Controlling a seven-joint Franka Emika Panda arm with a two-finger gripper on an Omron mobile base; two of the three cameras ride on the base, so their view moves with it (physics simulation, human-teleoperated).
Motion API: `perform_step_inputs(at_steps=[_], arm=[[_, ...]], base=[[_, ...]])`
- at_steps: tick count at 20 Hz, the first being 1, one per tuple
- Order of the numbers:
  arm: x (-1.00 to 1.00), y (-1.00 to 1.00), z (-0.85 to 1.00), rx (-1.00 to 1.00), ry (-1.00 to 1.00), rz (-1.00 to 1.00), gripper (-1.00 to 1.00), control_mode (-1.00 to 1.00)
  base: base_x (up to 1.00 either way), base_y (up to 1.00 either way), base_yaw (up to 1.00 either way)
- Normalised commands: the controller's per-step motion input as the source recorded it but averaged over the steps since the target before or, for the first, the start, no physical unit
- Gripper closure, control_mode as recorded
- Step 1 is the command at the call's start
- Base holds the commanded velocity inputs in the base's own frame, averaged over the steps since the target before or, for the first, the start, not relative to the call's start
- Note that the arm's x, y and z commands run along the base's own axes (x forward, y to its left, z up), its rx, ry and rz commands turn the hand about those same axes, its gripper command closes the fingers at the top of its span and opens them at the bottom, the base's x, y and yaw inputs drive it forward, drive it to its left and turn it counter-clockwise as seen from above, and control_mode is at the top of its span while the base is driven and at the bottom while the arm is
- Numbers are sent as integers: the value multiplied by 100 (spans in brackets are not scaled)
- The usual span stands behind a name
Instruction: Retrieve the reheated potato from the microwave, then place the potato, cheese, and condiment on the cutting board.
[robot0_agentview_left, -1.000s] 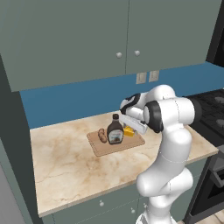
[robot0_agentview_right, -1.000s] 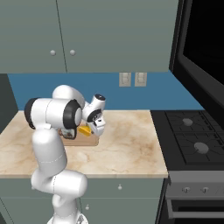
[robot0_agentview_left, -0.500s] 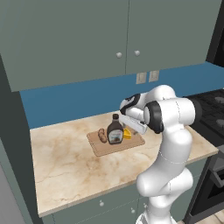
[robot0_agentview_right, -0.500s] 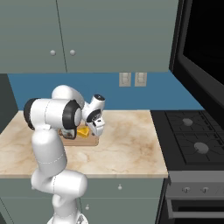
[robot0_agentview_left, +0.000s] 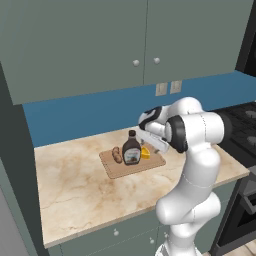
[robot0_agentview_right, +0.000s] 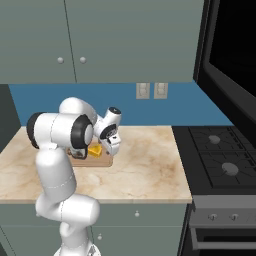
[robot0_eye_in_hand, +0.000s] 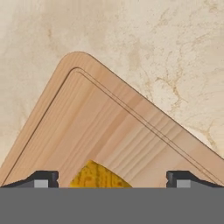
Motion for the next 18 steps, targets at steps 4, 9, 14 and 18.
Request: perform_step_inputs(at_steps=[4, 9, 14, 18], arm=[[-6, -18, 18, 0, 0, 0, -100, -100], [-27, -25, 22, 0, -3, 0, -100, -100], [-48, -16, 19, 0, -13, 0, -100, -100], [-44, -17, 32, -1, -10, 3, -100, -100]], base=[[0, 0, 0], [0, 0, 0], [0, 0, 0], [0, 0, 0]])
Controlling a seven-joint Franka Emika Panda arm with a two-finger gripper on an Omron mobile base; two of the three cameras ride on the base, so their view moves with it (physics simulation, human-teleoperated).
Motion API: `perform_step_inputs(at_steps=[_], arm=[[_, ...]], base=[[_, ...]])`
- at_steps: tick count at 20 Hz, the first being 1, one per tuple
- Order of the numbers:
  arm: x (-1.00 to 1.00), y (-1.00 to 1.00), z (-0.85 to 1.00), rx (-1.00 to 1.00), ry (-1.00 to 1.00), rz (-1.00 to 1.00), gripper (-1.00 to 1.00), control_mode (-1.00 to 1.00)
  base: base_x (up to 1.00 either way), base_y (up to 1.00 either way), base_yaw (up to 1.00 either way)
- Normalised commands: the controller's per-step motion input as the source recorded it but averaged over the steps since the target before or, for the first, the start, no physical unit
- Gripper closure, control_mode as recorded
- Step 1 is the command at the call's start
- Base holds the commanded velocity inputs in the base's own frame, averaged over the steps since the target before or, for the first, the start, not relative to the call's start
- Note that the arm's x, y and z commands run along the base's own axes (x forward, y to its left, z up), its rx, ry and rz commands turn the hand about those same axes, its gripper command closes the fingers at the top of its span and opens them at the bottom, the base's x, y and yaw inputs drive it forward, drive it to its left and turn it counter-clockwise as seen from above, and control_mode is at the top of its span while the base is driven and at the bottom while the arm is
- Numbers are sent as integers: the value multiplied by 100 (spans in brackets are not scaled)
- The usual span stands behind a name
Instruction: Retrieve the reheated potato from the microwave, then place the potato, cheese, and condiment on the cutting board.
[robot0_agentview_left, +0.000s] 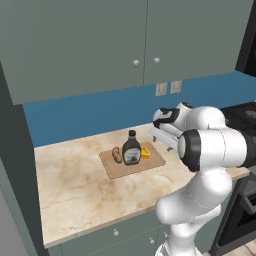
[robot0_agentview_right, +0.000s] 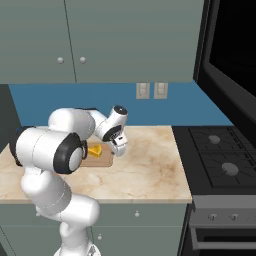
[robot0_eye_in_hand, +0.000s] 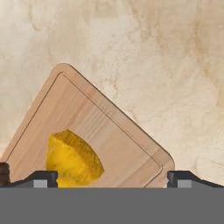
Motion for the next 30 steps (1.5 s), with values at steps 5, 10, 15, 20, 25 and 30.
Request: perform_step_inputs(at_steps=[5, 10, 15, 20, 25, 30], arm=[[-46, -11, 47, -1, -9, 13, -100, -100], [-51, -6, 59, 0, -2, 16, -100, -100], [-64, -4, 52, -6, -3, 24, -100, -100], [-78, 0, 40, -16, -12, 28, -100, -100], [-80, 3, 29, -23, -14, 22, -100, -100], [-87, 4, 30, -14, -16, 15, -100, -100]], base=[[0, 0, 0], [0, 0, 0], [0, 0, 0], [0, 0, 0], [0, 0, 0], [0, 0, 0]])
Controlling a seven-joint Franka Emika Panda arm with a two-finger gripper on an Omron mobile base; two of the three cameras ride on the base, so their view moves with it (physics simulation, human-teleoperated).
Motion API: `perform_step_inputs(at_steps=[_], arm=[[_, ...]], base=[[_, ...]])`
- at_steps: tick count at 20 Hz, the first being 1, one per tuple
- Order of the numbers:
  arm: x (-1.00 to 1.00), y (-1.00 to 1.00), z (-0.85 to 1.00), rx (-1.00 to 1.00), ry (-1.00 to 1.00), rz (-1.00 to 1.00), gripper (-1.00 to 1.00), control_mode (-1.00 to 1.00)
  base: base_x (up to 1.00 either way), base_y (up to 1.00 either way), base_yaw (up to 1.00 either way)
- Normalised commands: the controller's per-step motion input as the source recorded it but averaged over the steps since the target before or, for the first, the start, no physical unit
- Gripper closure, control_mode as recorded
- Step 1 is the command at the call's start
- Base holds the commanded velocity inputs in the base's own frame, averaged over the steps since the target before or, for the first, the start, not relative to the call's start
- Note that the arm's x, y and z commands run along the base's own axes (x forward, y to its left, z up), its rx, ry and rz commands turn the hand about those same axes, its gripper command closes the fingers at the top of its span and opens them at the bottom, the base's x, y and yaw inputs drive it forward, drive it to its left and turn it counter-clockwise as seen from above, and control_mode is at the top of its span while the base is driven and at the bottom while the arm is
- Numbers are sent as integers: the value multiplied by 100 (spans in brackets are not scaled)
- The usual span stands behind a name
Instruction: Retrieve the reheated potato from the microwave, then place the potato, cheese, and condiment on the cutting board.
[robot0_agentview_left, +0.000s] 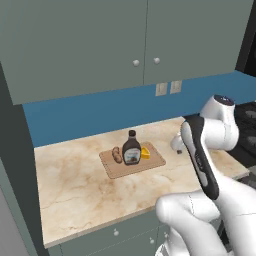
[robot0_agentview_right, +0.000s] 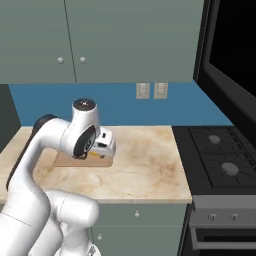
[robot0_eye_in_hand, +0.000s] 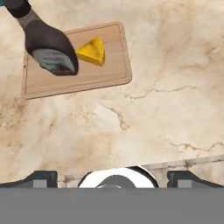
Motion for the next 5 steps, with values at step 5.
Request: perform_step_inputs(at_steps=[5], arm=[[-74, 13, 40, -5, -5, 6, -100, -100]], base=[[0, 0, 0]])
